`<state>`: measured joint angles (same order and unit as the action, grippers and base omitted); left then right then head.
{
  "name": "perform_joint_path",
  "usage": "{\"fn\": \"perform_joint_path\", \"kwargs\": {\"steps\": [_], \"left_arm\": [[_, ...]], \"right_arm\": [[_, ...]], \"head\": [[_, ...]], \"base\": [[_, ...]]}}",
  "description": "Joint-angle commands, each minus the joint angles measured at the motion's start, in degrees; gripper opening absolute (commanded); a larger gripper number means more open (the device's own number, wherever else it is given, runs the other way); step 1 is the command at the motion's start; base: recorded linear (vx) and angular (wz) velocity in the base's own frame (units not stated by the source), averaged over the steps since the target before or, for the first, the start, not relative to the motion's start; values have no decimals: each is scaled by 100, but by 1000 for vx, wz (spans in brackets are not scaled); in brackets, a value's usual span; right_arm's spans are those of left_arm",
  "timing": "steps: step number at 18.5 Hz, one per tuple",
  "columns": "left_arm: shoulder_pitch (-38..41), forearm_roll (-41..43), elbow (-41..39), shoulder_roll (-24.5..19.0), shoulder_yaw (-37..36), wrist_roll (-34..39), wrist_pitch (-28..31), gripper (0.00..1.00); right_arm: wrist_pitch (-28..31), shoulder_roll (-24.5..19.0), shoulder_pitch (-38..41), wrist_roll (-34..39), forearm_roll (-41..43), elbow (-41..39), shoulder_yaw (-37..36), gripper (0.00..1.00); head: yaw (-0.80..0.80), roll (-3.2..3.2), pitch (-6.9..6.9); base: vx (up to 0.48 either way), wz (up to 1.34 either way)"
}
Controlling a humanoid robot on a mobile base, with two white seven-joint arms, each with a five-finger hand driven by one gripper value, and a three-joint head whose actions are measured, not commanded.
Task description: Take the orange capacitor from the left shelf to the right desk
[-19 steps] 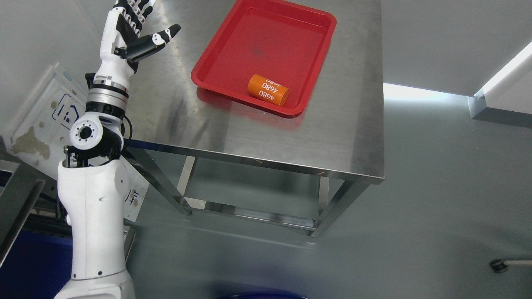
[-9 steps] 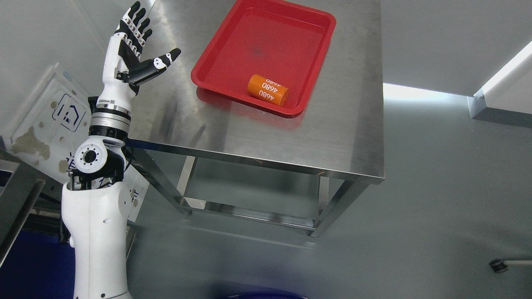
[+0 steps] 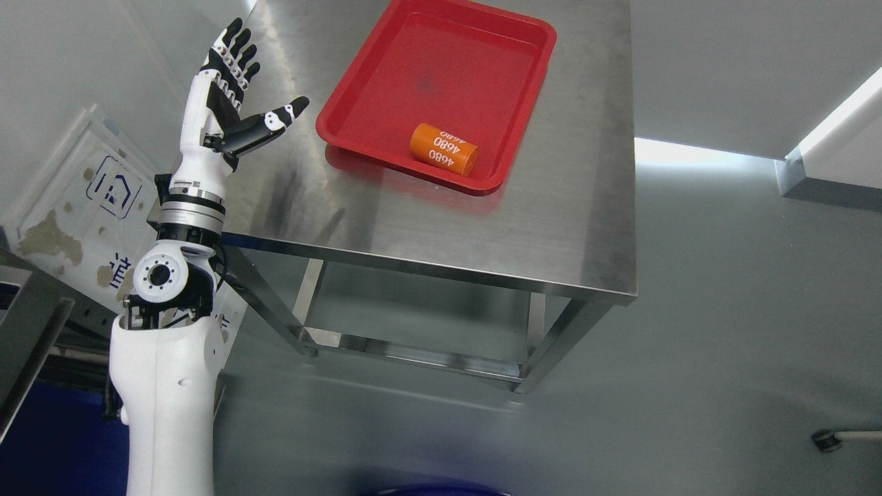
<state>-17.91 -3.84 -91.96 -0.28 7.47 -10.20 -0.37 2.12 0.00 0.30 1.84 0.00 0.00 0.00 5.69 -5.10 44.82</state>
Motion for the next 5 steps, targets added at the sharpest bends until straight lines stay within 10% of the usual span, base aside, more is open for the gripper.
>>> {"fn": "perform_joint_path", "kwargs": {"steps": [1,5], "left_arm": [[279,32,-94,-72,-97,-8,-165,100],[279,24,-94,-72,-88,-8,-191,100]], "right_arm": [[17,100,163,1,0,-132,-62,100],[17,100,172,-8,0,-132,-62,100]], "head": [[0,0,0],[0,0,0]], "base": [[0,0],[0,0]]}}
